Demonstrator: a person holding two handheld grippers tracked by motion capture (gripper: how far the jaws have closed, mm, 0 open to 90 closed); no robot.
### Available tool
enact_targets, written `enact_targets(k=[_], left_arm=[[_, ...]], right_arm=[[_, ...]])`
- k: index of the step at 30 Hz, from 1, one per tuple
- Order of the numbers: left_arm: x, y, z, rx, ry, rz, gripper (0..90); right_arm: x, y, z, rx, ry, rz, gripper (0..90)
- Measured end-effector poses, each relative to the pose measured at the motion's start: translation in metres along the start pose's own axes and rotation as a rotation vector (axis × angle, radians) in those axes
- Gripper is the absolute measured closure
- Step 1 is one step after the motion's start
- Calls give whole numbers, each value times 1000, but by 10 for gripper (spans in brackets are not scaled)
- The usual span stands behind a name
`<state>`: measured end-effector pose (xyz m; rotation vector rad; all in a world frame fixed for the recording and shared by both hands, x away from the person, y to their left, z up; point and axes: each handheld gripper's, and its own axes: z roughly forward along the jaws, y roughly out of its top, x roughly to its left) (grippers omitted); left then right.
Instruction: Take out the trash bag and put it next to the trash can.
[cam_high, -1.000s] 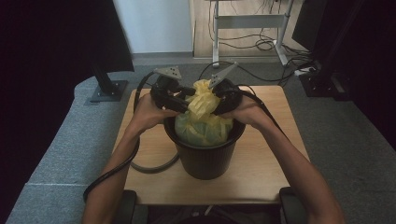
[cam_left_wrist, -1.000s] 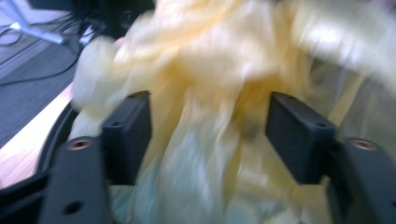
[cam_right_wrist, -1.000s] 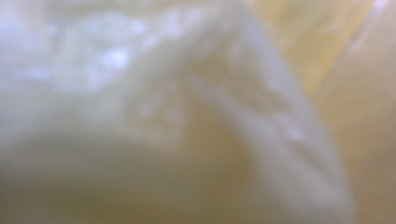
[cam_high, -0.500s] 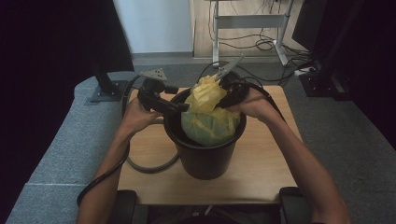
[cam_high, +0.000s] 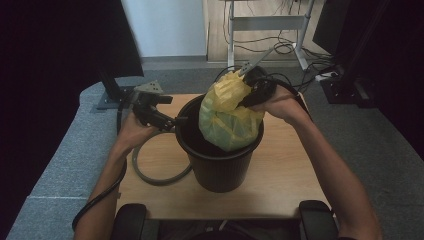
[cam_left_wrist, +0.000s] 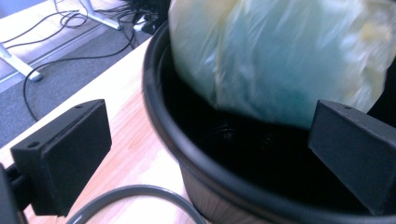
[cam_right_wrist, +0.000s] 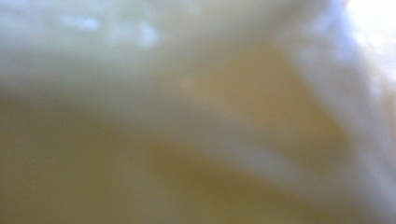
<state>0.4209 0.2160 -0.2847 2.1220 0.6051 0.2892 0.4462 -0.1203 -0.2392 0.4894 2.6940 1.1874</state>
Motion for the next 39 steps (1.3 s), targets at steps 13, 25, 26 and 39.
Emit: enact_targets(k=[13,25,26,39], left_arm=[[19,-55,-13,-4,79,-99,0],[25,-99,11,10,127,-145,0],[25,-103,13,13,141,-143,0],[31,-157,39,56,224,-198,0]], right_arm=[[0,12,-35,-23,-57,7,755],[-5,16,-63,-36,-123,24,753],[-6,16,-65,-37,-131,23,753],[-13,8,-101,-60,-224,64,752]])
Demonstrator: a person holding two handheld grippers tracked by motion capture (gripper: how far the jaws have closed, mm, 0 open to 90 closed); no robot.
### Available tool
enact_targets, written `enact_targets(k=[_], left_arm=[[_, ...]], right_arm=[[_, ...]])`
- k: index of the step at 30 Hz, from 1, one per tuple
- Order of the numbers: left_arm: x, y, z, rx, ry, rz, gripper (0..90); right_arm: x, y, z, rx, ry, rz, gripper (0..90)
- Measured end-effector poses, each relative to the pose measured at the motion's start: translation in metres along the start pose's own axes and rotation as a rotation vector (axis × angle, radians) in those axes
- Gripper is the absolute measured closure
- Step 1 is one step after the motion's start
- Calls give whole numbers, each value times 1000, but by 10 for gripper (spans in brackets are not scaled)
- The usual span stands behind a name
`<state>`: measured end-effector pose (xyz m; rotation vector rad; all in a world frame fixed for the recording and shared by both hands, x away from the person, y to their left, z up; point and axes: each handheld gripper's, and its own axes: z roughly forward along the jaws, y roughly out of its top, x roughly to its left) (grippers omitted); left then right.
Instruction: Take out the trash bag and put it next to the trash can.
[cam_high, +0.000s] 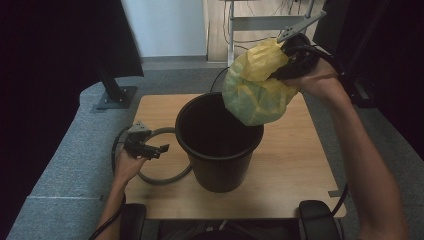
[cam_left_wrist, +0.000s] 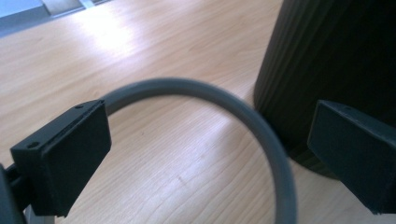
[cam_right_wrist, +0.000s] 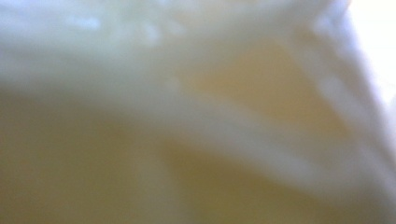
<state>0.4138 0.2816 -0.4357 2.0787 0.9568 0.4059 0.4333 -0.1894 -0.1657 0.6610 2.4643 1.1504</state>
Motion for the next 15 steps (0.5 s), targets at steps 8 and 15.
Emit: enact_targets(k=[8,15], left_arm=[[7,-32,17,19,5,-45,0],[14,-55,26,22,27,-81,0]], right_arm=[[-18,-20,-14,0,-82,57,750],[-33,-44,-20,26,-148,108,750]])
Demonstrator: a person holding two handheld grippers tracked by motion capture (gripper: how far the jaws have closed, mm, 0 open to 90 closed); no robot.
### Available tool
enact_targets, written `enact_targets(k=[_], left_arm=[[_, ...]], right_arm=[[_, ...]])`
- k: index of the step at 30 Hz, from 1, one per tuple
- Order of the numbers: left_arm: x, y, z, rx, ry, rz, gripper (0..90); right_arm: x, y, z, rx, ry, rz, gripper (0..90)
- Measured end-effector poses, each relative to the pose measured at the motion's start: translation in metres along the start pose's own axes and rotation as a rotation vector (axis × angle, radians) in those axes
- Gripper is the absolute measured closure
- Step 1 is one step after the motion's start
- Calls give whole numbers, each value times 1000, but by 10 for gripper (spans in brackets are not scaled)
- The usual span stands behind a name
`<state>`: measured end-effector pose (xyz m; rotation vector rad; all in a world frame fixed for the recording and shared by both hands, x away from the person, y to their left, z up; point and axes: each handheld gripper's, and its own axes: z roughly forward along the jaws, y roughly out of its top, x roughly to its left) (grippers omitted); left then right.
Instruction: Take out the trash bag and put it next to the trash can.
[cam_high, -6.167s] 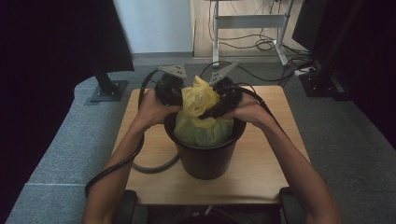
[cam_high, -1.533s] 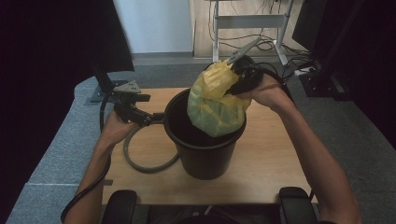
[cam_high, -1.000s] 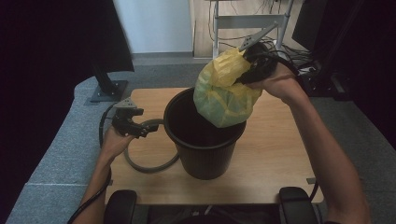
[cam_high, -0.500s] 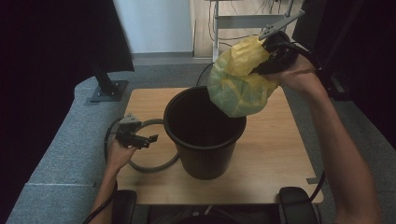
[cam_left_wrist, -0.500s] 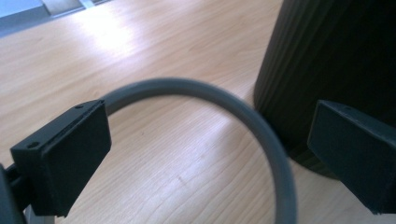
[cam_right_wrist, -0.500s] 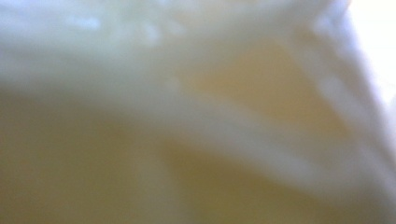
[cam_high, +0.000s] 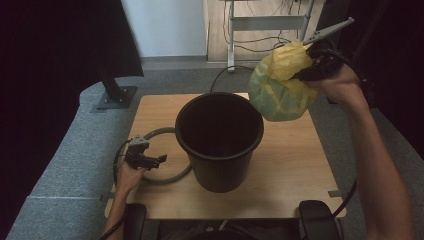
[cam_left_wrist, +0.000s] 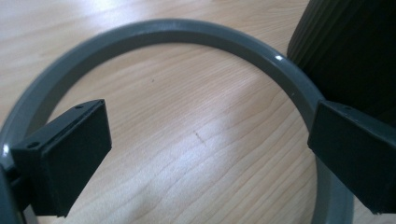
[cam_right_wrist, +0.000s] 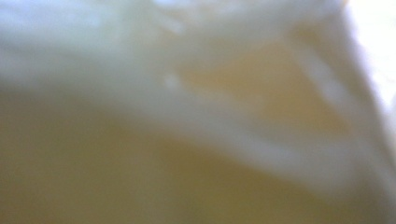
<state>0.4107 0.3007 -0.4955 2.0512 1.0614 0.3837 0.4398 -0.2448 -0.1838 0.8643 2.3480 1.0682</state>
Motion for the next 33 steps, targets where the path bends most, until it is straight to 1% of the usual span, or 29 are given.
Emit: enact_targets(k=[2,6,10,13,16,19,21,23,25,27,30,33], left_arm=[[2,-5,2,-2,3,-9,0],[6,-14,6,17,25,-12,0],[11,-23,11,32,37,-19,0],[14,-27,13,46,46,-22,0],[16,-32,17,64,65,-14,0],[18,-37,20,76,67,4,0],[19,-39,22,85,72,7,0],[20,-40,23,90,65,-1,0],[20,-41,24,99,71,4,0],[20,-41,26,122,70,2,0],[18,-40,30,154,75,27,0],[17,-39,31,155,72,27,0]], right_arm=[[-5,-7,-1,7,-17,14,751],[-13,-21,0,20,-49,33,750],[-18,-36,5,41,-77,47,748],[-22,-48,12,47,-87,64,747],[-26,-59,19,53,-94,83,747],[-28,-69,28,60,-100,95,746],[-30,-75,34,63,-99,102,746],[-31,-81,39,67,-102,110,746],[-32,-87,45,72,-103,116,746],[-32,-92,50,77,-108,122,747],[-33,-99,57,82,-117,129,746],[-33,-105,65,91,-127,130,746]])
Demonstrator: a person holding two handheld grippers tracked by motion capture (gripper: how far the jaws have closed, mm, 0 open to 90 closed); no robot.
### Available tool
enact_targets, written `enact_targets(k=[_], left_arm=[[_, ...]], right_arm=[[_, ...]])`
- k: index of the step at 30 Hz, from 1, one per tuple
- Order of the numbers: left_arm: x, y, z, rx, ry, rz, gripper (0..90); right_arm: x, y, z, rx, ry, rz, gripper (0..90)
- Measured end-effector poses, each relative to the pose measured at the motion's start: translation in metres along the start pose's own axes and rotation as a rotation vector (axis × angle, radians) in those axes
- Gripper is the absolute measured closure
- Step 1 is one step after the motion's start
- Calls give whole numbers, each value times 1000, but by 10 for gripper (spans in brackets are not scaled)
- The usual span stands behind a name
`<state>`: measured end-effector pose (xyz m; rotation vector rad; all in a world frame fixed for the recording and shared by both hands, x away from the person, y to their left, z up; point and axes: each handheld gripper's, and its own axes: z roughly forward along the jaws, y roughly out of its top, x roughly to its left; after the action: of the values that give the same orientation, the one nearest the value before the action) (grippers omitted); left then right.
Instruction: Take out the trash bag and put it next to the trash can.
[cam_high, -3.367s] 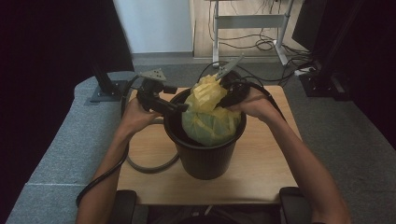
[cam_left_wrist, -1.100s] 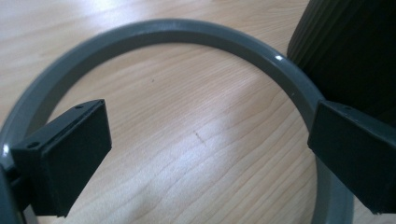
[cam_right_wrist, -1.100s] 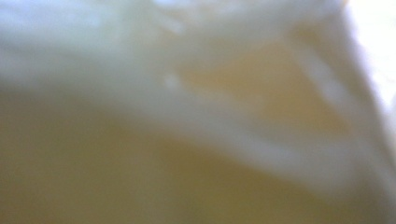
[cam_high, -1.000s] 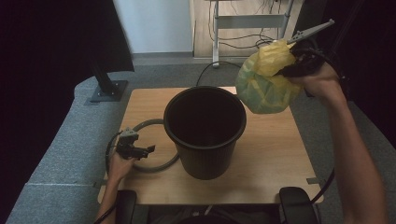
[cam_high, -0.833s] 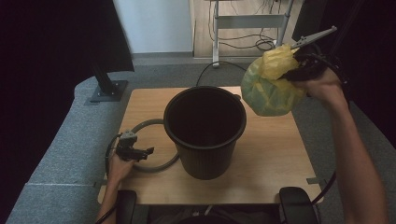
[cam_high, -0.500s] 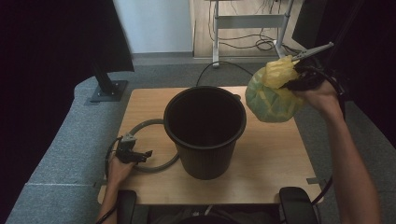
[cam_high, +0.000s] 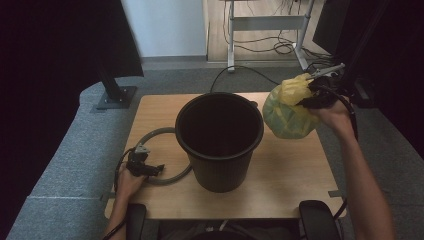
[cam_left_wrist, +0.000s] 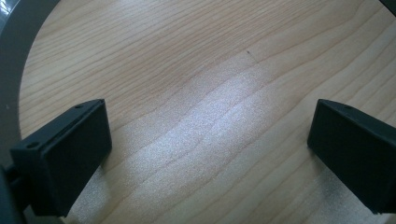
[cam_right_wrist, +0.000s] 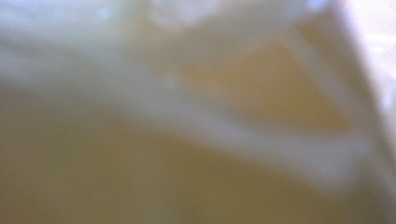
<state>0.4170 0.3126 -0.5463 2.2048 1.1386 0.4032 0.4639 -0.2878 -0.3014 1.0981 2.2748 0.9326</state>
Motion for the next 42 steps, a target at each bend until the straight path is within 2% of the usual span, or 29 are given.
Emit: enact_targets(k=[9,14,21,25,32,35,40,42], left_arm=[[-1,0,0,-1,3,-8,0],[-2,0,1,1,14,-17,0],[-3,1,1,1,24,-29,0],[-4,1,1,1,27,-33,0],[-4,1,1,1,31,-37,0],[-4,1,1,0,32,-39,0],[-5,1,1,0,34,-41,0],[-5,1,1,1,35,-42,0]], right_arm=[[4,-19,36,42,-30,6,742],[5,-36,60,70,-46,24,742],[9,-64,92,123,-96,57,737],[17,-80,108,125,-86,80,730],[39,-101,127,106,-22,112,697],[45,-111,134,93,9,150,691],[52,-128,148,107,12,170,679],[54,-134,154,118,-4,168,676]])
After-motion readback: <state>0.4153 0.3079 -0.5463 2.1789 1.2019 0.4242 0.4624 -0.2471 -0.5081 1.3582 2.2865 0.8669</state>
